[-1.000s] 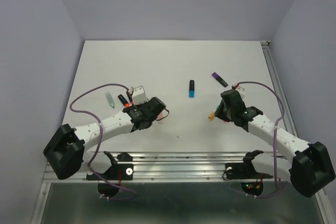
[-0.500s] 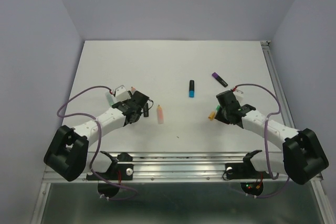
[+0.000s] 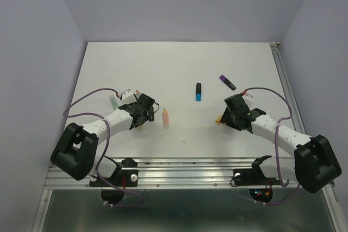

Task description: Open the pen caps

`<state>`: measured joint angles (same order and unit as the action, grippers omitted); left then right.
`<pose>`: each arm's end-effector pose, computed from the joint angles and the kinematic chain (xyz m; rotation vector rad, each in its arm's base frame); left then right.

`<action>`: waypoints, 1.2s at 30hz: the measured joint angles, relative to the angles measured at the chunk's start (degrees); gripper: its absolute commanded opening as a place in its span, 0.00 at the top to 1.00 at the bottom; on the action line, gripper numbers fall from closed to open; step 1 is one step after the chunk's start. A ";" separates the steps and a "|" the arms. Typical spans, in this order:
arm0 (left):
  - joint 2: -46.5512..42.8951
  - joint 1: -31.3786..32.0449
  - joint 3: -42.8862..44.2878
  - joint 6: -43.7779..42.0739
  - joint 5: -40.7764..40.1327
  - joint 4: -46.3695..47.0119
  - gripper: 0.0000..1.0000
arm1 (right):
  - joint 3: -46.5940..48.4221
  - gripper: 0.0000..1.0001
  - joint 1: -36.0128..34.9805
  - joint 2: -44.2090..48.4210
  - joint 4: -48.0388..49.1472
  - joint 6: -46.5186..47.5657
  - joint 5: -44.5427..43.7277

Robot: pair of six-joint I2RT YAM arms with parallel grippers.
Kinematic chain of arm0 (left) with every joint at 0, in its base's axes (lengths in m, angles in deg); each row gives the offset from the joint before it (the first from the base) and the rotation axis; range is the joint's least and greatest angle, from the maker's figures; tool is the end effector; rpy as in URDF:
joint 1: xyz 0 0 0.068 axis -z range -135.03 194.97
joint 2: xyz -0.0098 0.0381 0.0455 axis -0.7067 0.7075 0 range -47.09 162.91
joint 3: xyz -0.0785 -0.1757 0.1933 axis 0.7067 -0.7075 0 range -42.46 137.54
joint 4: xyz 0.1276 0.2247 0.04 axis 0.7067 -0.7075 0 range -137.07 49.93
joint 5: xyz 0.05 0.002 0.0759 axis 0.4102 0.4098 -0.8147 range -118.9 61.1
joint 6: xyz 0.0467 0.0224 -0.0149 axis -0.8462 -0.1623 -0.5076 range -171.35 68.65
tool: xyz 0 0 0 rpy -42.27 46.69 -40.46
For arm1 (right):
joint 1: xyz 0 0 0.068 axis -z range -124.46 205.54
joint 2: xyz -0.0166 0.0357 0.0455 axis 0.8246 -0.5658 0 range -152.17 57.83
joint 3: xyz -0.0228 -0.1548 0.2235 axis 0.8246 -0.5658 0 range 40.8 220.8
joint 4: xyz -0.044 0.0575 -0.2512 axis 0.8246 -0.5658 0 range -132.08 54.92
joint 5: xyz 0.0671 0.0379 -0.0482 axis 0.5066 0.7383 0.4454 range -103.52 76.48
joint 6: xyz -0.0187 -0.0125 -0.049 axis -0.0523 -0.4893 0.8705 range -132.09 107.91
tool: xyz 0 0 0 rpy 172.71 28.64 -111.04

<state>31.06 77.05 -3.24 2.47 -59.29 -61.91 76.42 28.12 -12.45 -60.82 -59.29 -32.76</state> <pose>0.2173 -0.1150 0.1732 -0.6241 2.3419 0.0513 0.2004 0.0908 0.1785 0.5466 2.4755 0.0642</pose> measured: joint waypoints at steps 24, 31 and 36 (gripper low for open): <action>0.04 1.60 18.08 -13.55 12.48 8.81 0.01 | 0.98 0.00 0.00 18.97 -2.32 4.66 -2.08; 24.72 4.96 41.81 -18.36 16.37 11.32 0.01 | 0.96 0.00 0.00 19.32 -2.29 3.78 -6.34; 39.41 7.80 57.20 -21.62 17.79 7.76 0.01 | -0.11 0.00 0.00 20.13 -1.51 3.45 -7.34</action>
<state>70.47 84.85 53.96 -19.15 -41.50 -54.15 76.31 28.12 7.68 -62.33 -55.84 -40.10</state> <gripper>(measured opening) 0.986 0.998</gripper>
